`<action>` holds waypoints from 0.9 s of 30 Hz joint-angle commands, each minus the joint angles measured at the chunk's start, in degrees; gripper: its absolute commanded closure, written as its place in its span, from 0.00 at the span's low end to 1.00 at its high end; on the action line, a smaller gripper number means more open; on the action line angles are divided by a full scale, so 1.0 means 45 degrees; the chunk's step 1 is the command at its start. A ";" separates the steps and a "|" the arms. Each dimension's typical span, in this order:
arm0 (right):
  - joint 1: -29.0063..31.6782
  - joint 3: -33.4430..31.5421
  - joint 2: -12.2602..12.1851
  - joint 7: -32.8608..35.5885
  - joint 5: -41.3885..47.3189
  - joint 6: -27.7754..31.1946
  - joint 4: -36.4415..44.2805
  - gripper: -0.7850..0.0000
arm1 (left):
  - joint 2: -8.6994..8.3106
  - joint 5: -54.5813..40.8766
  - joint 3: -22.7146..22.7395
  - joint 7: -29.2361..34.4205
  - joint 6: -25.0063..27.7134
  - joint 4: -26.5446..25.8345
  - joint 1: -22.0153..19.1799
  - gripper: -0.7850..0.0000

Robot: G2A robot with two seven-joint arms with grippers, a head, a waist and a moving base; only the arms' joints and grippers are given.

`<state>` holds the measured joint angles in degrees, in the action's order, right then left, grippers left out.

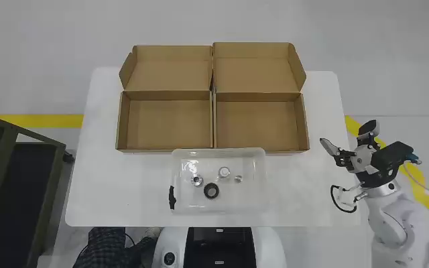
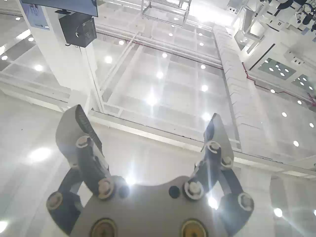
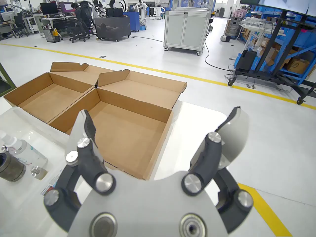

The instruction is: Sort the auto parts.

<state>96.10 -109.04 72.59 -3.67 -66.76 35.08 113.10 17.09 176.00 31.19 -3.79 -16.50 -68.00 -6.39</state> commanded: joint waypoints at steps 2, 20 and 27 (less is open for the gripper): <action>0.0000 0.0000 0.0000 0.0000 0.0000 0.0000 0.0000 0.00 | 0.0000 0.0000 0.0000 0.0000 0.0000 0.0000 0.0000 0.00; -0.0044 0.0398 -0.0038 0.0334 -0.0083 0.0170 0.0139 0.00 | 0.0000 0.0000 0.0000 0.0000 0.0000 0.0000 0.0000 0.00; -0.0485 0.1369 -0.0153 0.1044 -0.0460 0.1141 -0.0032 0.00 | 0.0000 0.0000 0.0000 0.0000 0.0000 0.0000 0.0000 0.00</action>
<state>94.23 -103.55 71.98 0.52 -68.41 39.43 112.96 17.09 176.00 31.19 -3.79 -16.50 -68.00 -6.39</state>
